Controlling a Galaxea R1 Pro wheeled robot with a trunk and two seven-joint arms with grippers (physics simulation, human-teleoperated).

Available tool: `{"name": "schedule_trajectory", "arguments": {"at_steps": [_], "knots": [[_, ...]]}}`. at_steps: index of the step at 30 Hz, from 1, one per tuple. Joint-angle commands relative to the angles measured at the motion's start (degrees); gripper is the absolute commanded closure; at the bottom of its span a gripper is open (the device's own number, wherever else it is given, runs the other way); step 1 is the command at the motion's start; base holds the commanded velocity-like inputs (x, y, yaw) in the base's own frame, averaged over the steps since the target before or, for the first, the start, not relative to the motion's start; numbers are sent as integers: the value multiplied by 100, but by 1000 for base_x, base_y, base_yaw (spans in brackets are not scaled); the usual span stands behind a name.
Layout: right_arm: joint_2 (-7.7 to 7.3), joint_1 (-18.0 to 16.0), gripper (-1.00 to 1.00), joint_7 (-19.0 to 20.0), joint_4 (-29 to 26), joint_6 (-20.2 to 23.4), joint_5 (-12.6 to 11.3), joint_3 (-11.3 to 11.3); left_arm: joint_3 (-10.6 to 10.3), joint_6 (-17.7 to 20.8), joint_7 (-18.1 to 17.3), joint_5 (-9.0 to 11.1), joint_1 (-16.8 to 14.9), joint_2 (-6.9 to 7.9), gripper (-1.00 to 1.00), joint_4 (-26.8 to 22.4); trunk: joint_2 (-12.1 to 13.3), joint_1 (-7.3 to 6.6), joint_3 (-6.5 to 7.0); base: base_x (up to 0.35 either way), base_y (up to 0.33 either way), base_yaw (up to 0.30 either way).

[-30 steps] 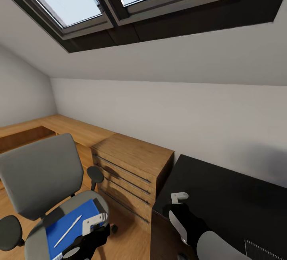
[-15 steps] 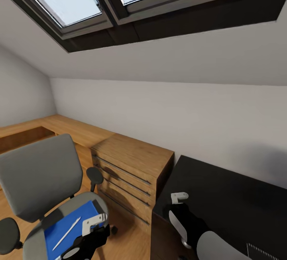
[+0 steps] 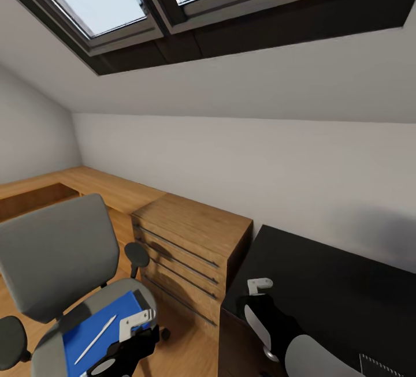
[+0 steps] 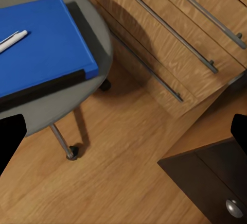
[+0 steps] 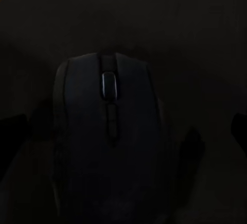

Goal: In the bedroom, organize the workspace by keeping the computer under the desk, ensuring the monitor is on the desk, placing the keyboard on the desk next to the monitor, placing the mouse on the desk next to the keyboard, moving the folder from the swivel chair onto the desk next to the mouse, stacking the notebook on top of the folder with the pen on top of the notebook, and positioning the swivel chair next to the desk.

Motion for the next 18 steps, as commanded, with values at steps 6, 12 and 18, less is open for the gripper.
{"name": "schedule_trajectory", "arguments": {"at_steps": [6,12,18], "knots": [[-8,-2,-100,-51,11,50,-54,44,-6,12,49,60,-2,0,-100,-15,-3,1,-7,0,0,0],[-8,-2,100,-52,11,50,-54,43,-6,14,55,60,-1,2,-100,-16,-3,1,-7,0,0,0],[-8,-2,100,-51,9,50,-54,40,-6,15,55,61,-3,7,-100,-17,-3,1,-7,0,0,0]]}}
